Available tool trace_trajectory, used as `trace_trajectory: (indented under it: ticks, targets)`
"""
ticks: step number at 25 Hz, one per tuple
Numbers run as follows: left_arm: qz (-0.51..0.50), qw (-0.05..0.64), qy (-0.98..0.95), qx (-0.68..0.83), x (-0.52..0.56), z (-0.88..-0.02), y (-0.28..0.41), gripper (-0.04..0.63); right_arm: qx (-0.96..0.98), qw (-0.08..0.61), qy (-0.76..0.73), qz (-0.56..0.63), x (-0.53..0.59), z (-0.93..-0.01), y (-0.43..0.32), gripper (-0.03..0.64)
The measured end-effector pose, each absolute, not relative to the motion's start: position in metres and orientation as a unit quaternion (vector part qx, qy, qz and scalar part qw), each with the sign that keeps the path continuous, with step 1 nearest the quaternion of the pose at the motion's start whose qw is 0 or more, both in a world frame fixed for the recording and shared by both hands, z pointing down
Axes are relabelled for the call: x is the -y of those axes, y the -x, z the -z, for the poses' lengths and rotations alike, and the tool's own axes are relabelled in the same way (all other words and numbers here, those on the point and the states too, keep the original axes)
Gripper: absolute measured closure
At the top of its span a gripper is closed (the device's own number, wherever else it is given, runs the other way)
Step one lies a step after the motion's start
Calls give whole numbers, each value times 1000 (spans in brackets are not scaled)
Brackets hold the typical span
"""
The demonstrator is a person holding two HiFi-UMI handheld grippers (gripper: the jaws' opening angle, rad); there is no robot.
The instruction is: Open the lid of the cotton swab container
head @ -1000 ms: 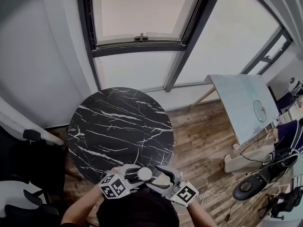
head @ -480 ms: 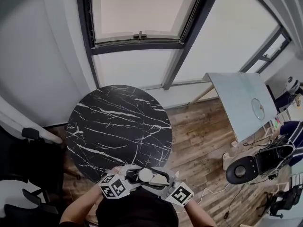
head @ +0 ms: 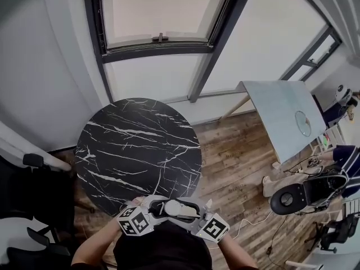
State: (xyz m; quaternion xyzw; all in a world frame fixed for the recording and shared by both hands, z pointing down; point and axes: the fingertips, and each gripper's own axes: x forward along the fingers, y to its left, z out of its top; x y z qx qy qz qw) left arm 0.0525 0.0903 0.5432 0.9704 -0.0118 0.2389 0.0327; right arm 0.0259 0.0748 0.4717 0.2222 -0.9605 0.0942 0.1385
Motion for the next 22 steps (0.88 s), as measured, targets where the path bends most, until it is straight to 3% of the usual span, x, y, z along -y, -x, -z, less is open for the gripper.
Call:
trace_trajectory:
  ticks: [22]
  targets:
    - [-246, 10, -969, -1, -96, -551, -53, 359, 955, 144, -217, -141, -80, -478, -29, 370]
